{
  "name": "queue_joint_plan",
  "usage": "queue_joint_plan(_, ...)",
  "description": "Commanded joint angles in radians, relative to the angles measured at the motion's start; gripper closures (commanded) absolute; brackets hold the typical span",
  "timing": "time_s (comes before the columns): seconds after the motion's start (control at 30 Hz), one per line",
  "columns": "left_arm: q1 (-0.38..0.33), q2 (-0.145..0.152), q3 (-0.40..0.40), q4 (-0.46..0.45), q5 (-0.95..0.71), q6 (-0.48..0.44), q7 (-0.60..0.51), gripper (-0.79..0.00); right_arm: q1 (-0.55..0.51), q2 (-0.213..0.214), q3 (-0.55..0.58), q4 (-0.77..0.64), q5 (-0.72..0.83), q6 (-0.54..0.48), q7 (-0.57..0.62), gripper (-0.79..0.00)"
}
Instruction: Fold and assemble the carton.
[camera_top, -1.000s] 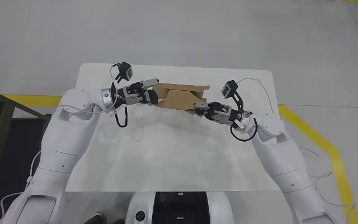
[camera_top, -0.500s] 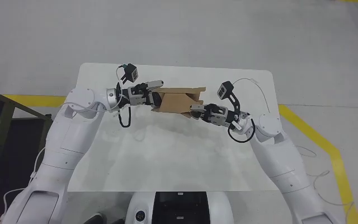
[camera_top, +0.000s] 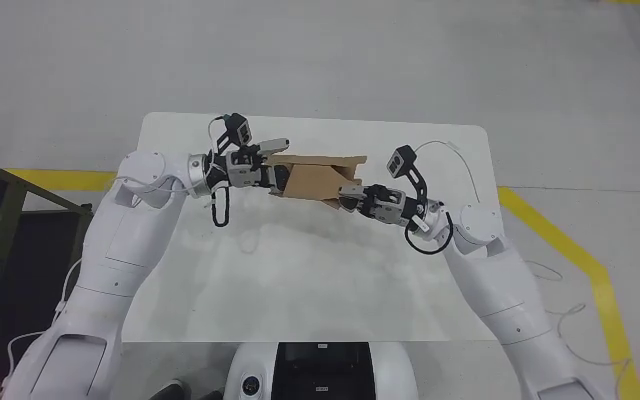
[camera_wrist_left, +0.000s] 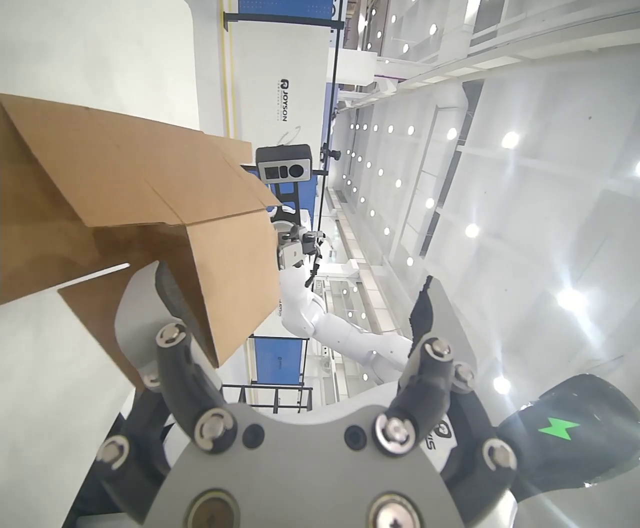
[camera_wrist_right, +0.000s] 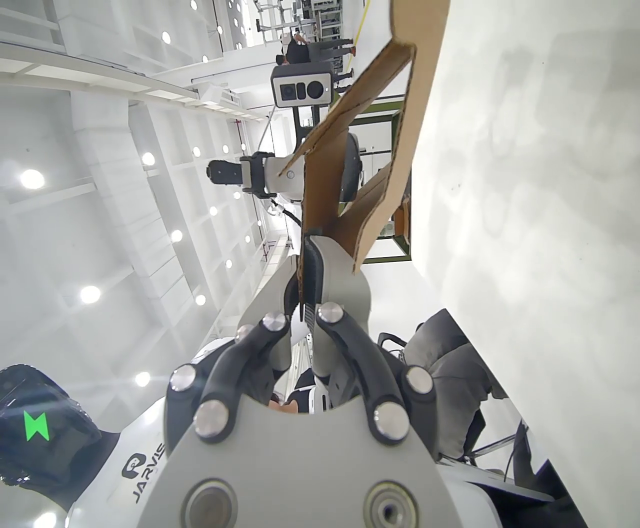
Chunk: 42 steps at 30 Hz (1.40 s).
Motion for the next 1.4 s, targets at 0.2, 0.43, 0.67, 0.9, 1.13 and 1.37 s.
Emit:
queue_joint_plan(0.2, -0.015, -0.004, 0.015, 0.013, -0.025, 0.002, -0.015, -0.785, 0.005, -0.003, -0.011, 0.013, 0.010, 0.003, -0.001, 0.000)
queue_joint_plan(0.43, -0.020, -0.004, 0.022, 0.031, -0.028, -0.015, -0.053, -0.536, 0.013, -0.005, -0.013, 0.028, 0.033, 0.014, 0.009, 0.000)
queue_joint_plan(0.67, -0.025, -0.005, 0.019, 0.055, -0.038, -0.024, -0.048, -0.219, 0.020, -0.007, -0.015, 0.041, 0.039, 0.018, 0.011, 0.000)
queue_joint_plan(0.9, -0.034, -0.006, 0.034, 0.065, -0.015, -0.027, -0.053, -0.154, 0.024, -0.007, -0.017, 0.047, 0.035, 0.023, 0.012, 0.000)
queue_joint_plan(1.13, -0.043, -0.006, 0.049, 0.067, 0.021, -0.032, -0.050, -0.172, 0.026, -0.007, -0.017, 0.048, 0.029, 0.027, 0.012, 0.000)
queue_joint_plan(1.37, -0.047, -0.006, 0.053, 0.066, 0.041, -0.035, -0.043, -0.080, 0.028, -0.007, -0.018, 0.051, 0.026, 0.030, 0.013, 0.000)
